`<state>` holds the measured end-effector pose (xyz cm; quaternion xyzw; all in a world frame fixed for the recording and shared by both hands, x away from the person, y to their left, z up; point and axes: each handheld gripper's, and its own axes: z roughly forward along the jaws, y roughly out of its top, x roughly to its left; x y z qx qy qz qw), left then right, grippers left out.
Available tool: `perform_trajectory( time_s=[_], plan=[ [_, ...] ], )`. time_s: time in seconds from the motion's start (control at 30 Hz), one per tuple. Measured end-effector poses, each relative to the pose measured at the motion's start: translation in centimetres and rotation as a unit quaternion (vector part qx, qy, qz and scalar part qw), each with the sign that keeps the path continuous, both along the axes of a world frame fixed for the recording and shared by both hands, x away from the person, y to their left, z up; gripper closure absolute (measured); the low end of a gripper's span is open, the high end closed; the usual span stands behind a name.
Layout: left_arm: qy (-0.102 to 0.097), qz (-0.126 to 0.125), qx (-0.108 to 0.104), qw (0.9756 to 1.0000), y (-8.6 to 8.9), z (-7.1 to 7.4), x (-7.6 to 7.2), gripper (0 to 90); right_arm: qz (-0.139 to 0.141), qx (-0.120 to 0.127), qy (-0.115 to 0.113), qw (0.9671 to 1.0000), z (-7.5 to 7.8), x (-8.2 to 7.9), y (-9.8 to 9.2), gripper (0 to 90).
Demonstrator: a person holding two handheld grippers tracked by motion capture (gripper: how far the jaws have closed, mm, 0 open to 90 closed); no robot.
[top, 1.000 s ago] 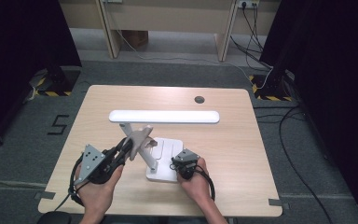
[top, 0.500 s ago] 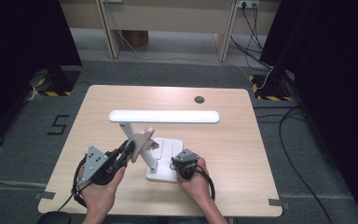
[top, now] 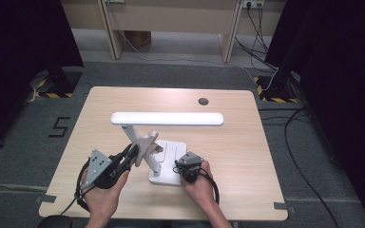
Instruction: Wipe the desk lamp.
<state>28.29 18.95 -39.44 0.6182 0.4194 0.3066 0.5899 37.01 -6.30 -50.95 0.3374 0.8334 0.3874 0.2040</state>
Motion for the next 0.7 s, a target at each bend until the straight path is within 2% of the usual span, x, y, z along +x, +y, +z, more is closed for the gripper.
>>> perform_trajectory(
  time_s=[0.7],
  plan=[
    [0.005,-0.001,0.001,1.0,-0.25,-0.63,0.07,82.2,0.0,0.001,0.0,1.0,-0.02,-0.01,-0.01,90.0]
  ],
)
